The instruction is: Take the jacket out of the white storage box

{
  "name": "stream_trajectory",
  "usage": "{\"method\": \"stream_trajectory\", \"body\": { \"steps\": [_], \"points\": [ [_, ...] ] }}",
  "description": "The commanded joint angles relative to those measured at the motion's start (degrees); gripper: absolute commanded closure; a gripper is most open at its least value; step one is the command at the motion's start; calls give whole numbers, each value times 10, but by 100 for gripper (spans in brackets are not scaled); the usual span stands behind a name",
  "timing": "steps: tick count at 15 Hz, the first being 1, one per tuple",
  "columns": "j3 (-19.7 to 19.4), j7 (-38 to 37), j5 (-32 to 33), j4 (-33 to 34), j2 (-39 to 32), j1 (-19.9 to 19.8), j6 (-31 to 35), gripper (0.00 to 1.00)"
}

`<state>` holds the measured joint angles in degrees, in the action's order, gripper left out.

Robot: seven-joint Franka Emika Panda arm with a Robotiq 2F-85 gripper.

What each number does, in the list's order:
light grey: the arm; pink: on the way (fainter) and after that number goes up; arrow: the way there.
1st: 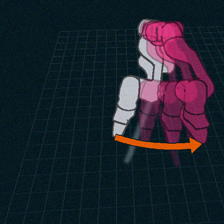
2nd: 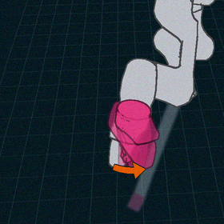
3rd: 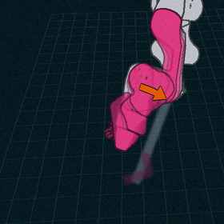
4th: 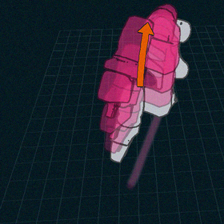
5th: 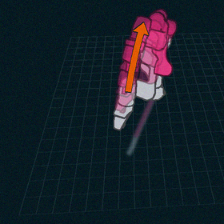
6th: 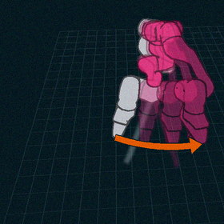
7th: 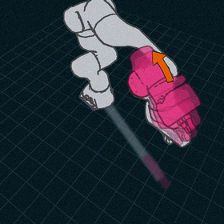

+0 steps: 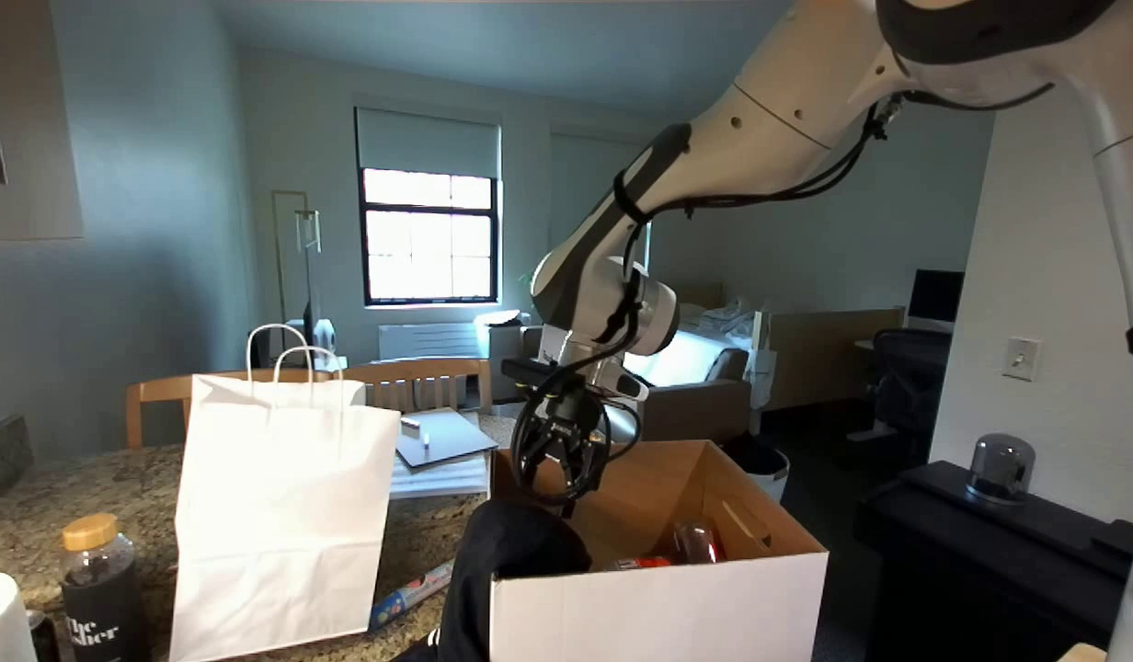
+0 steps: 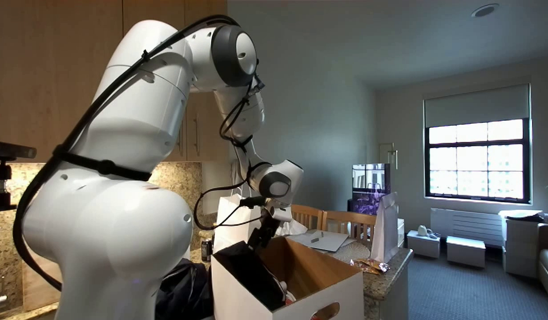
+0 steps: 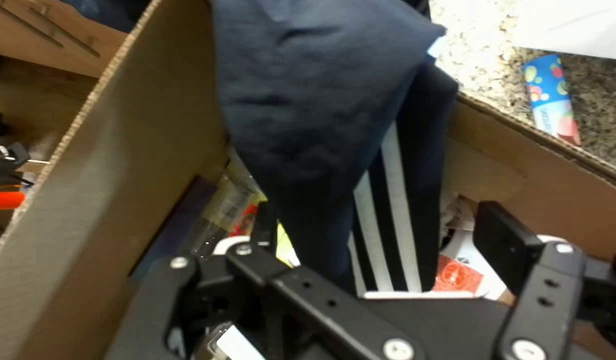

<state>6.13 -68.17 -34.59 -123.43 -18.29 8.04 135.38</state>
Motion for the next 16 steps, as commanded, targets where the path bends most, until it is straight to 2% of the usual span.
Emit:
{"method": "stream_trajectory", "body": {
  "steps": [1,2,5,11,12,13,16],
  "points": [
    [0,-3,2,8,-18,10,45,0],
    [4,0,-4,9,-24,10,47,0],
    [20,16,-20,18,-41,1,-8,0],
    [18,13,-1,40,-73,6,-72,0],
    [19,21,3,42,-73,7,-83,25],
    [20,27,7,44,-71,8,-92,26],
    [34,90,-9,58,-68,-4,-173,47]
  ]
}}
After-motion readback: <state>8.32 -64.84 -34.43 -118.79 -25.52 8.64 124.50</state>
